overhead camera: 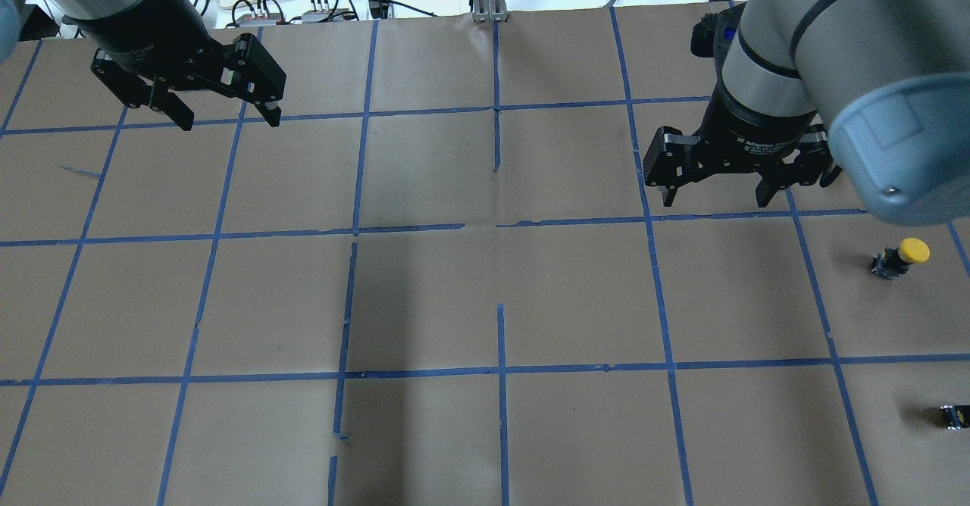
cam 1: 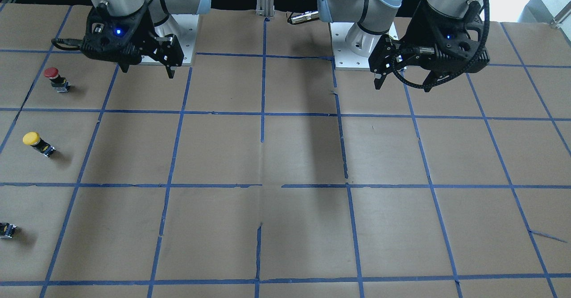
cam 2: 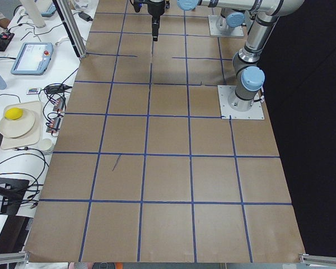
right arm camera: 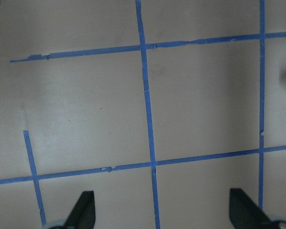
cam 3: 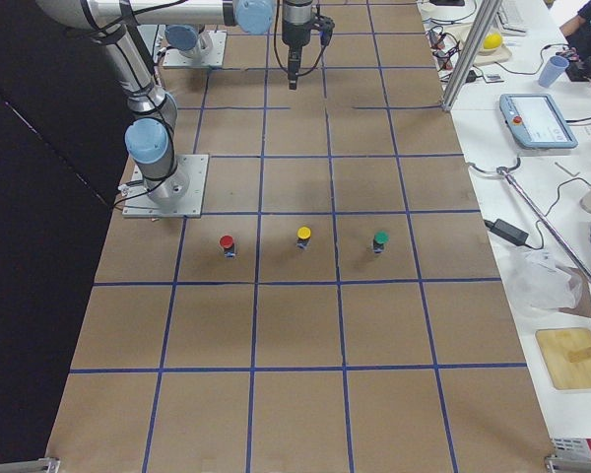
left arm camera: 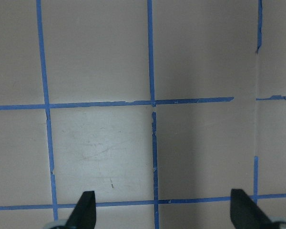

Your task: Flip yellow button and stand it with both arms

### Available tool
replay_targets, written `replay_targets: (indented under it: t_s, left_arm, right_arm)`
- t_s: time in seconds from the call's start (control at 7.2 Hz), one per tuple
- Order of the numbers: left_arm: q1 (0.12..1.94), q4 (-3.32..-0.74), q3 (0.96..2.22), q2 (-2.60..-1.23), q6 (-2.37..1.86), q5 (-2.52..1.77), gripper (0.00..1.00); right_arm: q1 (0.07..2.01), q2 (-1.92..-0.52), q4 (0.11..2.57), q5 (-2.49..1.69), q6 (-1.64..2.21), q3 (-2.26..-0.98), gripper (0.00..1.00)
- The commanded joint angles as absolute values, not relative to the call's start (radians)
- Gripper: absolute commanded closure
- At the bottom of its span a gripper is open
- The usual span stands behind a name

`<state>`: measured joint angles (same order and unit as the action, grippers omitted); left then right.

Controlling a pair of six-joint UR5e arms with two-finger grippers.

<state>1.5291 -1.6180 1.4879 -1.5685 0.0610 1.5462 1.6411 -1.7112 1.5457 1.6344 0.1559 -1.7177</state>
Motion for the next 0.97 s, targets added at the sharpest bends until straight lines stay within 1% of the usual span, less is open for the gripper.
replay_targets:
  t_s: [0.0, 0.14, 0.42, 0.56, 0.69, 0.83]
  left_arm:
    - [1.528, -1.617, 1.486, -1.568, 0.061, 1.546, 0.0]
    - [1.528, -1.617, 1.485, -1.568, 0.061, 1.546, 0.0]
    - [1.517, -1.618, 1.483, -1.566, 0.061, 1.545, 0.0]
    - [1.519, -1.618, 1.485, -1.566, 0.061, 1.545, 0.0]
    - [1.519, -1.618, 1.485, -1.566, 0.061, 1.546, 0.0]
    - [1.52, -1.618, 1.485, -1.566, 0.061, 1.545, 0.0]
  right_arm:
    - [1.637, -1.802, 1.517, 1.65, 0.153, -1.753, 0.0]
    - [1.615, -1.804, 1.534, 1.644, 0.159, -1.762, 0.0]
    - [1.507, -1.807, 1.52, 1.59, 0.147, -1.761, 0.0]
    - [1.5, -1.795, 1.526, 1.591, 0.149, -1.753, 0.0]
    - [1.5, -1.748, 1.519, 1.592, 0.149, -1.718, 0.0]
    - [1.512, -1.703, 1.514, 1.589, 0.147, -1.657, 0.0]
